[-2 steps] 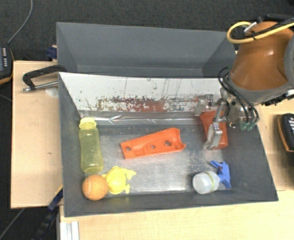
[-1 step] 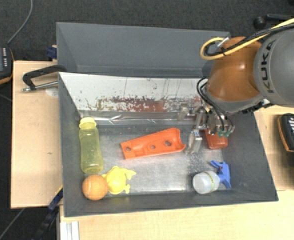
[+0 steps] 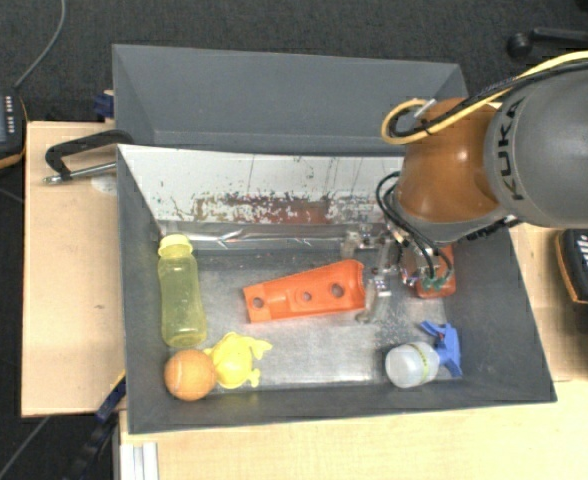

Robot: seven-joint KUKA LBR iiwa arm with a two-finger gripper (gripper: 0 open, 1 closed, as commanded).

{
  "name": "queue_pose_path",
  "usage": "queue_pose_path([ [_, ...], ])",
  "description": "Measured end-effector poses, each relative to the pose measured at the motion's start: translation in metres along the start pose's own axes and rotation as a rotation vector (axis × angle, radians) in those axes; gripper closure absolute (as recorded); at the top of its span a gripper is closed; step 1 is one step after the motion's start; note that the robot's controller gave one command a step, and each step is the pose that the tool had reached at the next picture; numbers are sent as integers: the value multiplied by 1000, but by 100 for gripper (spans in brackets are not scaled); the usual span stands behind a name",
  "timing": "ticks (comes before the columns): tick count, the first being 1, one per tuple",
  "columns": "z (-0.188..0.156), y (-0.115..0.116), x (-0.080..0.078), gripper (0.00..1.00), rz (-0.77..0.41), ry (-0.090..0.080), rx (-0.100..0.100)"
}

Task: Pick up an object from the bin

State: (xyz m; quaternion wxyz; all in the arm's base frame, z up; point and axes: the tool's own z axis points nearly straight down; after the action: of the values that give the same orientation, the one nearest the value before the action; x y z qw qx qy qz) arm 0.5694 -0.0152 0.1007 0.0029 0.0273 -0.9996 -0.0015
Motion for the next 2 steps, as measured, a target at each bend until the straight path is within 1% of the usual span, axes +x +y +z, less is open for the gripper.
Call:
queue_pose_path([
  [1,11,20,-6,0,-190,-7,3],
  [2,30,57,-18,100,43,-5,-2],
])
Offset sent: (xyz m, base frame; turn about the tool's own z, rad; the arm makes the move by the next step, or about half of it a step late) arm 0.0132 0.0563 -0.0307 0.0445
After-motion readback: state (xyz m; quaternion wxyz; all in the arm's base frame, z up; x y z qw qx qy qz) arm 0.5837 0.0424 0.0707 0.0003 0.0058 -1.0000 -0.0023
